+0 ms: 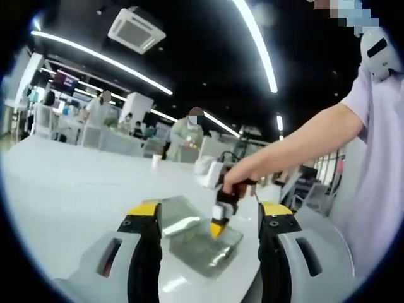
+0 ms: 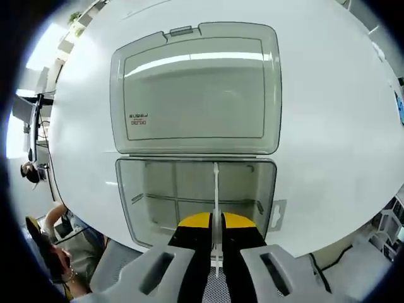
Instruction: Insert the divider into the dual guide fixture by aligning both edges with the guide slots and pushing it downward to the bottom, including one-sided entry, uneven engagement, binding, and posture correction.
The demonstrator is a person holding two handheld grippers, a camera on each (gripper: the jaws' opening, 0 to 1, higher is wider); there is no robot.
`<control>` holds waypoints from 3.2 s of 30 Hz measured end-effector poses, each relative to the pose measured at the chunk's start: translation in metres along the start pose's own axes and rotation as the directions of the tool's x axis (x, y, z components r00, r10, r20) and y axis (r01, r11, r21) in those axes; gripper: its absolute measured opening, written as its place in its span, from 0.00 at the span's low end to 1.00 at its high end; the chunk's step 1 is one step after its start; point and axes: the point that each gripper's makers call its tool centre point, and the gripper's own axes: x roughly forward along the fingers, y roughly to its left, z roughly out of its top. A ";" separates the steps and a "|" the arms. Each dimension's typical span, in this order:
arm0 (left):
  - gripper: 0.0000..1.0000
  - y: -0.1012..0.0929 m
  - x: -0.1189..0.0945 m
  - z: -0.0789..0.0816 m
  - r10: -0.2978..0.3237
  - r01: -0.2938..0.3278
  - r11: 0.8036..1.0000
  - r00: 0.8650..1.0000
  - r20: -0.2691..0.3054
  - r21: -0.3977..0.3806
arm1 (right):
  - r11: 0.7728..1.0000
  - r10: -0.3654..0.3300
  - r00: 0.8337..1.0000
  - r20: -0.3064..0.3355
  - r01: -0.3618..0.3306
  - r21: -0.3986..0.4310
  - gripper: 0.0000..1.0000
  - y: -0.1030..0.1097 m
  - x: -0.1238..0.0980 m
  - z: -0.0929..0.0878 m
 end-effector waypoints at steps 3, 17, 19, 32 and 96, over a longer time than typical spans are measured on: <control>0.59 -0.001 0.002 0.000 -0.005 0.005 1.000 1.000 0.000 0.001 | 1.000 0.006 1.000 0.001 -0.006 0.006 0.00 0.000 -0.004 0.000; 0.59 -0.001 -0.001 0.000 -0.003 0.003 1.000 1.000 0.001 0.001 | 1.000 0.002 1.000 0.006 -0.002 0.006 0.00 0.001 0.003 0.002; 0.59 0.000 -0.002 0.001 0.001 -0.001 1.000 1.000 0.003 0.002 | 1.000 -0.005 1.000 0.007 0.005 -0.005 0.00 0.000 0.004 0.002; 0.59 0.002 -0.002 -0.001 0.007 -0.007 1.000 1.000 0.007 -0.010 | 1.000 -0.009 1.000 0.023 0.009 -0.009 0.00 0.000 0.016 0.002; 0.62 0.007 -0.007 -0.003 0.025 -0.024 1.000 0.999 -0.033 0.018 | 0.991 0.073 0.996 0.045 -0.068 -0.116 0.27 0.012 0.020 -0.001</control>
